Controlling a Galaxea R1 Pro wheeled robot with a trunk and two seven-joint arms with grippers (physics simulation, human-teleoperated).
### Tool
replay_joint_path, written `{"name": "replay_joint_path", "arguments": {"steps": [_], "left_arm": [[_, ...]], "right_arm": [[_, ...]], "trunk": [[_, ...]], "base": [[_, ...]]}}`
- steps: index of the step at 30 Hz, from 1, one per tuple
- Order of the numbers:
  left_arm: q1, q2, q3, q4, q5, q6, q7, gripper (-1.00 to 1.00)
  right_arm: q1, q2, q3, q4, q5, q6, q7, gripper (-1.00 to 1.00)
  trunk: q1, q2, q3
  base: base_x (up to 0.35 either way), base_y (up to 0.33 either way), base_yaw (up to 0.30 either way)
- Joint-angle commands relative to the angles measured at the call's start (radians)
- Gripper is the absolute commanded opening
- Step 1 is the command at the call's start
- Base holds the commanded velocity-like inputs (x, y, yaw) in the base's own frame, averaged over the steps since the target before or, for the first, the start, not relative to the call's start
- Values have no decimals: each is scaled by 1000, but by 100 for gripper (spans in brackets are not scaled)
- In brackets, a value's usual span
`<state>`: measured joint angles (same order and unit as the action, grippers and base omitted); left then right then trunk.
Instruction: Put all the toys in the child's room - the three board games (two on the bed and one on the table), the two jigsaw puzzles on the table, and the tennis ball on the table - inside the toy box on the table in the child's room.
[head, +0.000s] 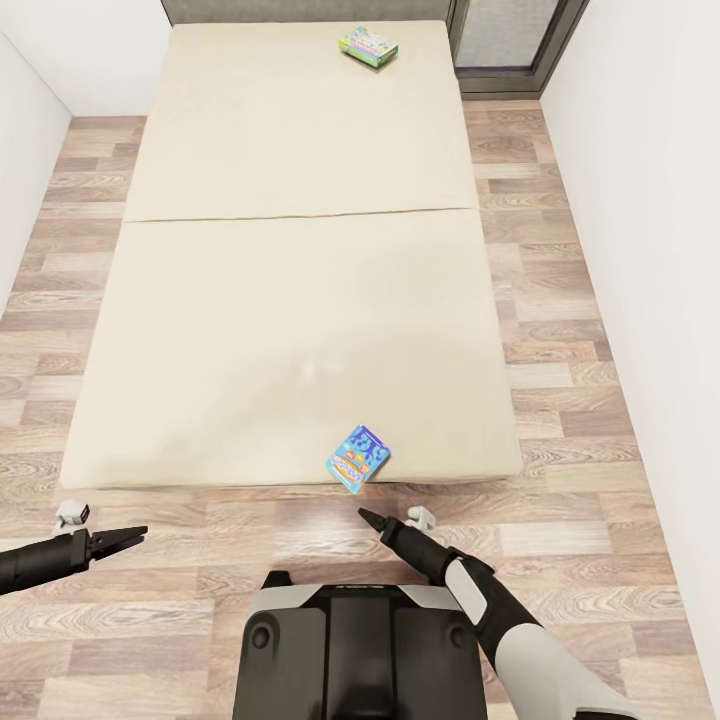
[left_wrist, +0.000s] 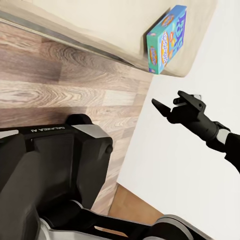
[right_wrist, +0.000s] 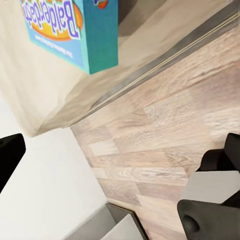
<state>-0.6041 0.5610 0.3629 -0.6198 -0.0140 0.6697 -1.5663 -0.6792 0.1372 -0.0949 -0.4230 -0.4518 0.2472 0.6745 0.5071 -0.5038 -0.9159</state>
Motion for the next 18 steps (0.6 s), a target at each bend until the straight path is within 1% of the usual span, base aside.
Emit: {"name": "replay_joint_path", "arguments": {"steps": [1, 10, 13, 18], "left_arm": [[0, 0, 1, 0, -2, 10, -5, 100], [0, -1, -1, 0, -3, 11, -5, 100], [0, -1, -1, 0, -3, 11, -5, 100], [0, -1, -1, 0, -3, 11, -5, 100]], "right_arm": [[0, 1, -6, 0, -6, 10, 3, 100], [-15, 1, -6, 0, -6, 17, 6, 100], [-34, 0, -6, 0, -6, 20, 15, 100], [-65, 1, -6, 1, -4, 40, 51, 100]], "trunk": [[0, -1, -1], [0, -1, -1], [0, -1, -1], [0, -1, -1]], "base": [[0, 0, 0], [0, 0, 0], [0, 0, 0], [0, 0, 0]]}}
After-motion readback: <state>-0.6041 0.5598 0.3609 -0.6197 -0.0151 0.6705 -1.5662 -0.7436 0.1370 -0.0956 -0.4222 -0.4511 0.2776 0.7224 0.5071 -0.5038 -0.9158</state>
